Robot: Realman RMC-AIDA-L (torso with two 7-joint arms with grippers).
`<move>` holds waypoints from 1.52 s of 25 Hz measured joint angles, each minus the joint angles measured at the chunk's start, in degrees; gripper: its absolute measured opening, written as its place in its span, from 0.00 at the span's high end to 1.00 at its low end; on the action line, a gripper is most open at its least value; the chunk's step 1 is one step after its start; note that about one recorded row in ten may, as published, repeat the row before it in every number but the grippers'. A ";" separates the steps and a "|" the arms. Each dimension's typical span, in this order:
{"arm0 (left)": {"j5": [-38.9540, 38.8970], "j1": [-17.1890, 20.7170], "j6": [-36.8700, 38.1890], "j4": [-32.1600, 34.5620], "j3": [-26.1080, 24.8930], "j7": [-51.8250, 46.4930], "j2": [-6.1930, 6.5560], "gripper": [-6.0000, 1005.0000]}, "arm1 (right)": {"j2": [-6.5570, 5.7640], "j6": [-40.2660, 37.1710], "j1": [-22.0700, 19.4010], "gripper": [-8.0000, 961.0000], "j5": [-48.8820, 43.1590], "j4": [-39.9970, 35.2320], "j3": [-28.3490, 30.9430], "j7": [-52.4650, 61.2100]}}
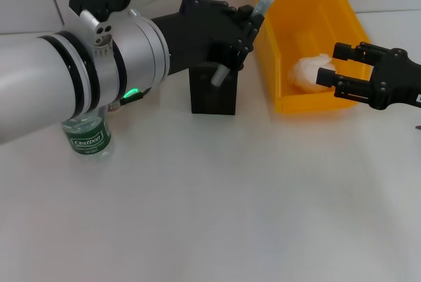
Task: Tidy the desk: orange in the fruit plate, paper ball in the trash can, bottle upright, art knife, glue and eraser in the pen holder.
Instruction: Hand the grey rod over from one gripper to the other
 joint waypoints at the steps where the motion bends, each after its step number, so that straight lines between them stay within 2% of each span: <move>1: 0.00 0.00 0.00 0.00 0.00 0.00 0.00 0.88 | 0.00 0.00 0.00 0.25 0.00 0.00 0.00 0.00; 8: -1.91 2.00 -6.32 -0.47 1.22 3.50 0.08 0.88 | -0.05 0.05 -0.13 0.25 0.27 0.03 0.26 -0.11; 11: -2.94 2.14 -6.84 -0.74 1.29 4.54 0.09 0.88 | -0.11 0.05 -0.13 0.25 0.29 0.01 0.29 -0.12; 18: -11.83 2.34 -10.34 -4.65 0.83 12.69 0.16 0.88 | -0.11 -0.07 -0.09 0.25 0.31 -0.01 0.29 -0.12; 21: -12.69 2.38 -10.68 -4.97 0.82 13.59 0.17 0.88 | -0.11 -0.02 -0.13 0.25 0.31 0.03 0.29 -0.12; 25: -23.62 2.49 -11.61 -7.80 -0.65 23.62 0.18 0.88 | -0.09 0.03 -0.23 0.25 0.31 0.08 0.29 -0.11; 29: -28.99 2.55 -10.72 -8.80 -1.75 28.05 0.24 0.88 | -0.09 -0.04 -0.22 0.25 0.31 0.09 0.28 -0.10; 30: -32.83 2.67 -9.26 -9.59 -2.96 31.06 0.25 0.88 | -0.09 -0.08 -0.22 0.25 0.31 0.06 0.29 -0.06; 33: -36.33 2.71 -7.50 -10.60 -4.33 33.98 0.23 0.88 | -0.08 -0.23 -0.22 0.25 0.31 -0.06 0.28 0.02; 35: -43.45 2.72 -4.56 -13.27 -6.76 39.77 0.19 0.88 | -0.02 -0.33 -0.22 0.25 0.30 -0.21 0.17 0.01; 38: -45.39 2.73 -3.67 -14.04 -7.40 41.35 0.18 0.88 | 0.03 -0.35 -0.22 0.25 0.27 -0.23 -0.05 -0.02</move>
